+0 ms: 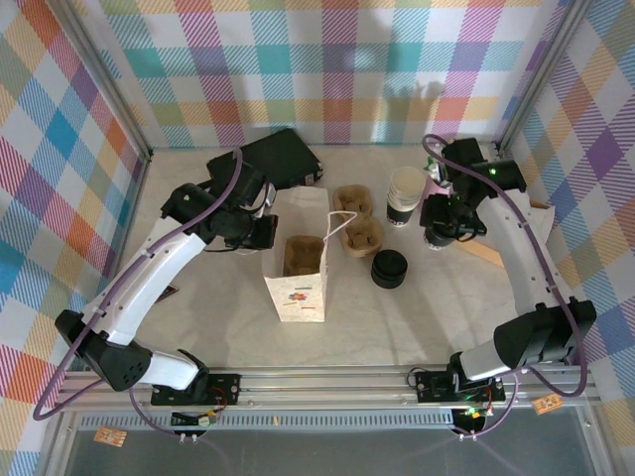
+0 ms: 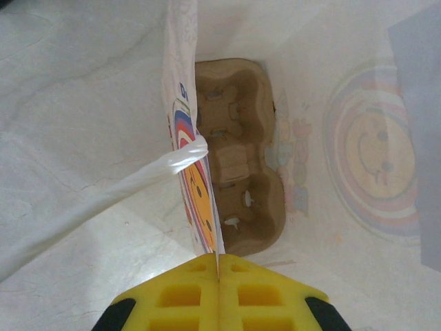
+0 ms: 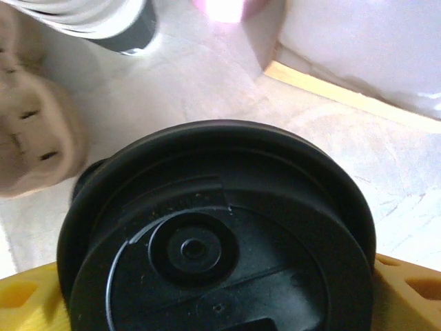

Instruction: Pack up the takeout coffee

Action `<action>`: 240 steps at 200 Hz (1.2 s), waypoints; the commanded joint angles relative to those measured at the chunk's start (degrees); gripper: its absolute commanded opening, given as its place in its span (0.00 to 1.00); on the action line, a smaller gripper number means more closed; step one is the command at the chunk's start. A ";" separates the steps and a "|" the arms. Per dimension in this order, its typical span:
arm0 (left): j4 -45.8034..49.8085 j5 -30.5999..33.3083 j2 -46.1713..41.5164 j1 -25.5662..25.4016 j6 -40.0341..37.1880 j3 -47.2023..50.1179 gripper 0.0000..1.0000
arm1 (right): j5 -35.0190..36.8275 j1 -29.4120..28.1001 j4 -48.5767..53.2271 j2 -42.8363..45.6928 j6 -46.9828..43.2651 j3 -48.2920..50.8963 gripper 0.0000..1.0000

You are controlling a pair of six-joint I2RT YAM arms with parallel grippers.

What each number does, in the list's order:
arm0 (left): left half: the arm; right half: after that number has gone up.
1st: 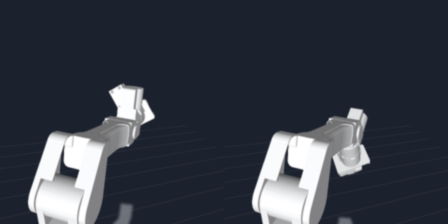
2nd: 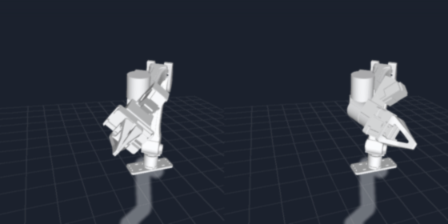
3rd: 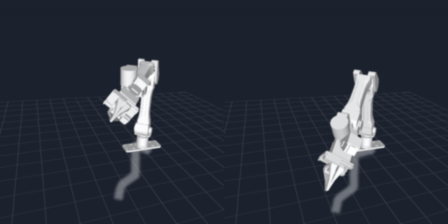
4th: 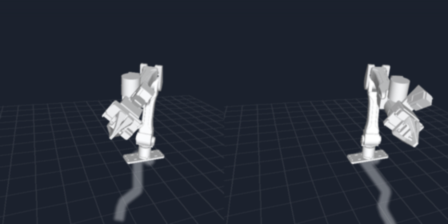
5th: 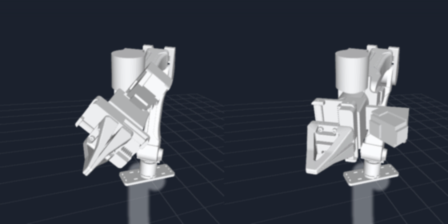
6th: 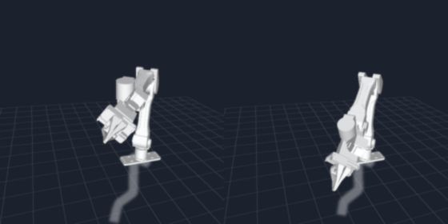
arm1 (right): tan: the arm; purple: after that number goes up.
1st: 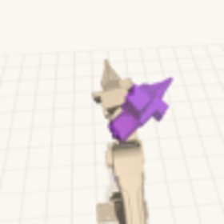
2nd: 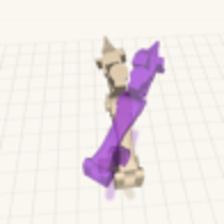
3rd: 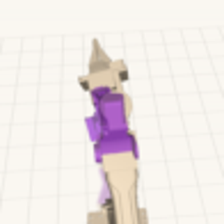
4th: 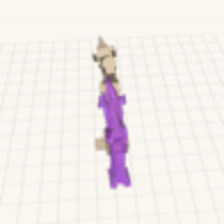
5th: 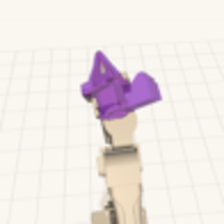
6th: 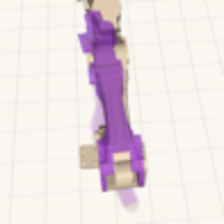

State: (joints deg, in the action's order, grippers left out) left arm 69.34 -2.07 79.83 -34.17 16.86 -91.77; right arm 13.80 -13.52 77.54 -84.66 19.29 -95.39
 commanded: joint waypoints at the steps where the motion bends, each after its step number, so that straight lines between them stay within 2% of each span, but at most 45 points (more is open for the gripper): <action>1: 2.63 0.73 -1.82 -1.04 -1.02 -0.74 0.00 | 0.30 -4.15 8.25 -3.08 1.97 -7.74 0.74; 56: 0.69 1.76 -2.92 -2.79 1.06 1.18 0.00 | -0.82 -14.35 15.47 -10.68 6.10 -26.93 0.73; 114: -1.03 3.61 -3.11 -3.92 5.87 1.67 0.00 | 0.20 -20.29 24.70 -21.76 7.69 -50.09 0.72; 157: -2.96 4.61 -2.67 -4.12 7.74 2.23 0.00 | -0.78 -21.98 20.68 -22.16 8.57 -52.48 0.70; 206: -1.60 6.35 -1.40 -4.27 6.82 -0.23 0.00 | -4.69 -23.02 14.29 -20.03 8.92 -54.14 0.68; 240: -0.45 6.96 -0.26 -4.47 5.35 -1.77 0.00 | -4.94 -23.68 13.84 -20.10 9.54 -55.46 0.66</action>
State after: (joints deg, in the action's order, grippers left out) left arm 67.42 3.18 78.78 -37.87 23.11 -91.00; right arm 10.22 -36.42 91.98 -106.30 27.55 -148.40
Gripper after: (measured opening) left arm 0.050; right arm 0.814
